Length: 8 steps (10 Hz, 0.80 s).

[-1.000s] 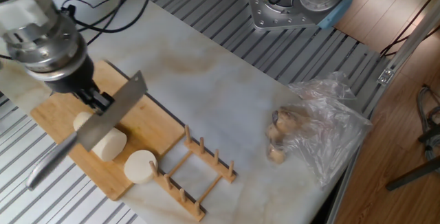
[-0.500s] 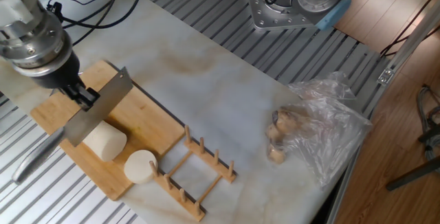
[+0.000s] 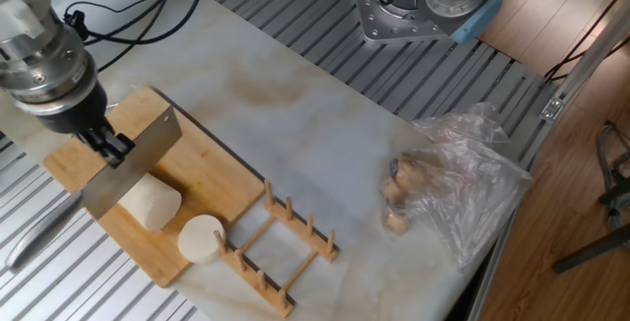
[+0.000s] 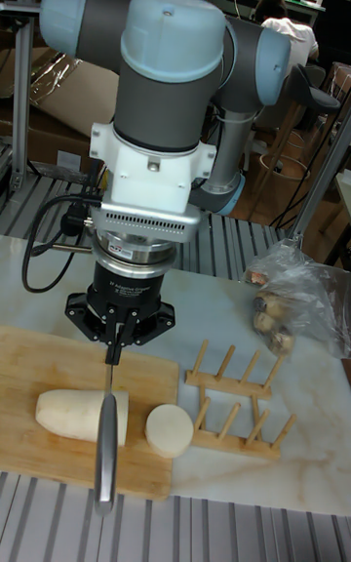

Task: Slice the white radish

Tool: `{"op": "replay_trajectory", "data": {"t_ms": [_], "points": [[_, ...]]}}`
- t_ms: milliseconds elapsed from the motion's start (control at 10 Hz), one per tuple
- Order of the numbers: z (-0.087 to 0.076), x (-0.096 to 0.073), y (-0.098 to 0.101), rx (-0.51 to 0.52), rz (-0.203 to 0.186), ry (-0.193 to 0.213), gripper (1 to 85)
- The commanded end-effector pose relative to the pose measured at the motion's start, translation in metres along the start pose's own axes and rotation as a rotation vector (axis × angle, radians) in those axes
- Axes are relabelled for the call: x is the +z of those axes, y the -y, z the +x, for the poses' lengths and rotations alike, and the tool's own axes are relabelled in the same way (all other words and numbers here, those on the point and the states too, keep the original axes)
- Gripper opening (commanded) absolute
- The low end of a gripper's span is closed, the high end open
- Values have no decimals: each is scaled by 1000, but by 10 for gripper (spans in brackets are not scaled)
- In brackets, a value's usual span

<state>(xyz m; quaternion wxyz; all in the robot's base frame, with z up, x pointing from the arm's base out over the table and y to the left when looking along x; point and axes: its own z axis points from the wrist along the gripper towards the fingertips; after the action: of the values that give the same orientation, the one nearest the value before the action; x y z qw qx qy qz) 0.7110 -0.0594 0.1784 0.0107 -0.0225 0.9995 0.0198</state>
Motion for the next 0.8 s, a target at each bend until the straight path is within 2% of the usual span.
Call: {"op": "replay_trajectory", "data": {"t_ms": [0, 700], "points": [[-13, 2, -5, 4, -31, 48, 13], [-18, 10, -11, -24, -72, 64, 13]]}}
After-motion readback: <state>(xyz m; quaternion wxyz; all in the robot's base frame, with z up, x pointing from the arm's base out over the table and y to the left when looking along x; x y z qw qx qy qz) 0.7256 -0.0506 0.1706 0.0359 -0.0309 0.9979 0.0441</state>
